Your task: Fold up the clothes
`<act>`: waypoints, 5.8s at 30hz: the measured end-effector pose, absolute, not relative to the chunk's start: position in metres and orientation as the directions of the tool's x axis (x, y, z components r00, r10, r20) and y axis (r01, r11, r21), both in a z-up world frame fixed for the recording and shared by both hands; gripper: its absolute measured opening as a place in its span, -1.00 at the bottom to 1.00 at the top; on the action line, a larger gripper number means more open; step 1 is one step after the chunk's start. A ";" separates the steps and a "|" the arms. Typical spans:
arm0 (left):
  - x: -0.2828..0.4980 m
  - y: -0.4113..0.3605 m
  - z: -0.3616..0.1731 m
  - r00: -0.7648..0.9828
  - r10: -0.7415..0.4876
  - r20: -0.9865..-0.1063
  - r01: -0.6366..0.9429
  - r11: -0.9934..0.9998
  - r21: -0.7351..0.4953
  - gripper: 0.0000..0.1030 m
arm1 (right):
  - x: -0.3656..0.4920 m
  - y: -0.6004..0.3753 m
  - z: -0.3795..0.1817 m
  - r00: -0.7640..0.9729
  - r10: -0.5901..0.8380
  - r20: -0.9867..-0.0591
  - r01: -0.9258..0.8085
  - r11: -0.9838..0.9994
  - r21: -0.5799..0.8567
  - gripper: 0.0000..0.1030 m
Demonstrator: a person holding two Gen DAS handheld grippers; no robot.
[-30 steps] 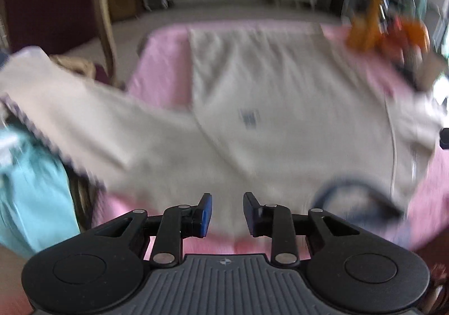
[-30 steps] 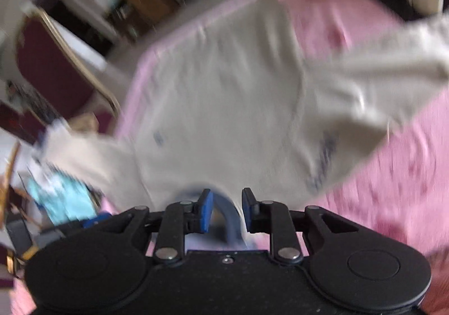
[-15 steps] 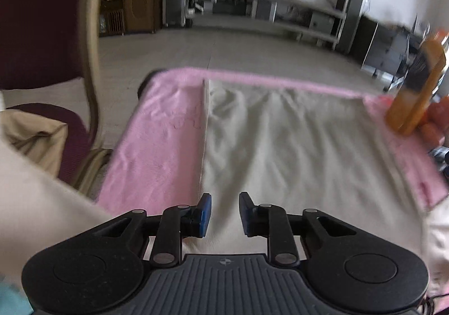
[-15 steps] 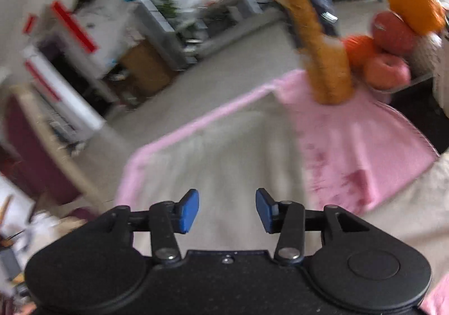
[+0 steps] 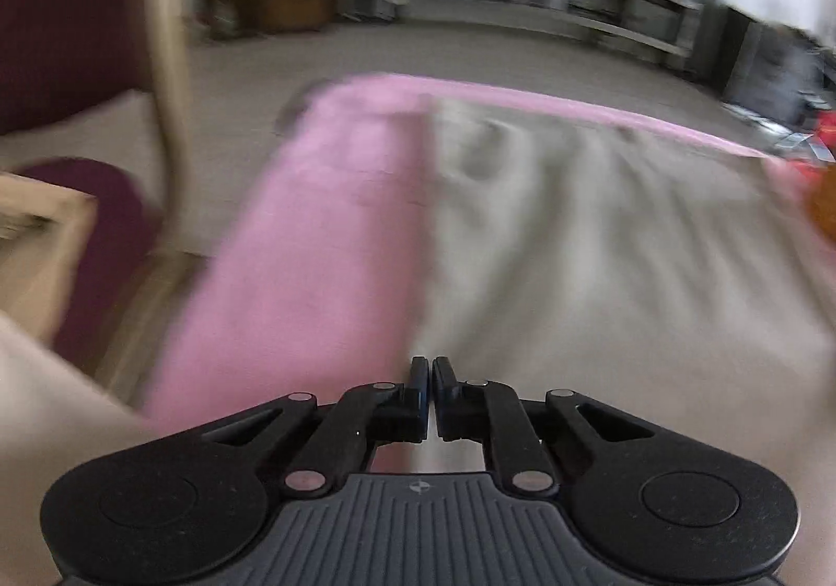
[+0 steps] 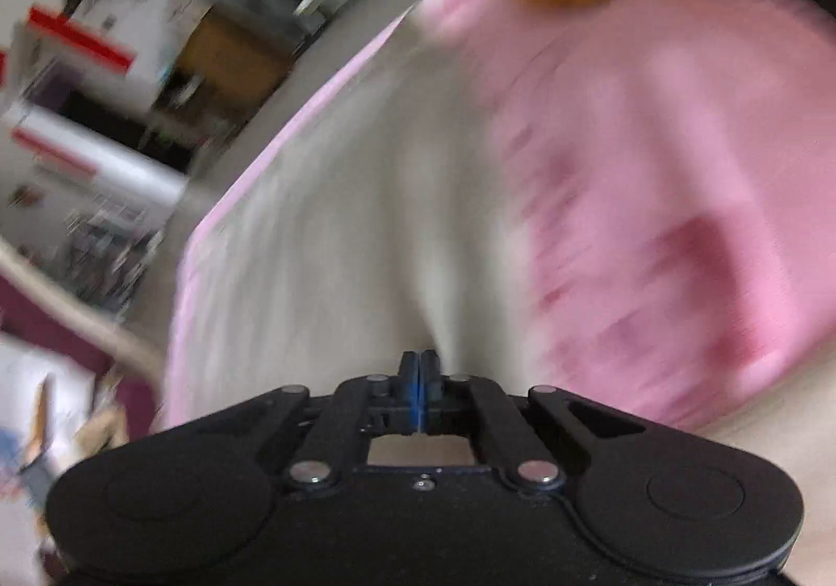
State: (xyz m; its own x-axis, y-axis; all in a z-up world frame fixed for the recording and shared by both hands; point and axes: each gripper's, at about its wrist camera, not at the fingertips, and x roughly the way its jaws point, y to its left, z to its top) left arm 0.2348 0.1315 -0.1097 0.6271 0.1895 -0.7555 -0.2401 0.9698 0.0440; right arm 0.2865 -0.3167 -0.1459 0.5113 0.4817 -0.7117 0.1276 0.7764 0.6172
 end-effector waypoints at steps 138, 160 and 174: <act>0.010 0.050 -0.105 0.519 0.010 -0.855 0.123 0.989 0.086 -0.54 | 0.072 -0.303 -0.133 0.307 0.523 -0.795 0.186 0.787 0.589 -0.78; 0.007 0.030 -0.095 0.541 -0.220 -0.811 0.282 0.957 -0.072 -0.61 | 0.070 -0.254 -0.124 0.287 0.612 -0.737 0.003 0.768 0.640 -0.60; 0.052 0.016 0.005 0.776 -0.151 -0.612 0.122 0.989 -0.090 -0.48 | 0.061 -0.393 0.017 0.859 0.393 -0.328 -0.006 0.649 0.761 -0.43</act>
State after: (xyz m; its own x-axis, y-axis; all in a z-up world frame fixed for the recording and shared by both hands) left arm 0.0521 0.0157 0.0049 0.7762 -0.1511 -0.6121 0.1217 0.9885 -0.0898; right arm 0.0614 -0.3933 0.0168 0.8589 0.3931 -0.3282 -0.0064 0.6491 0.7607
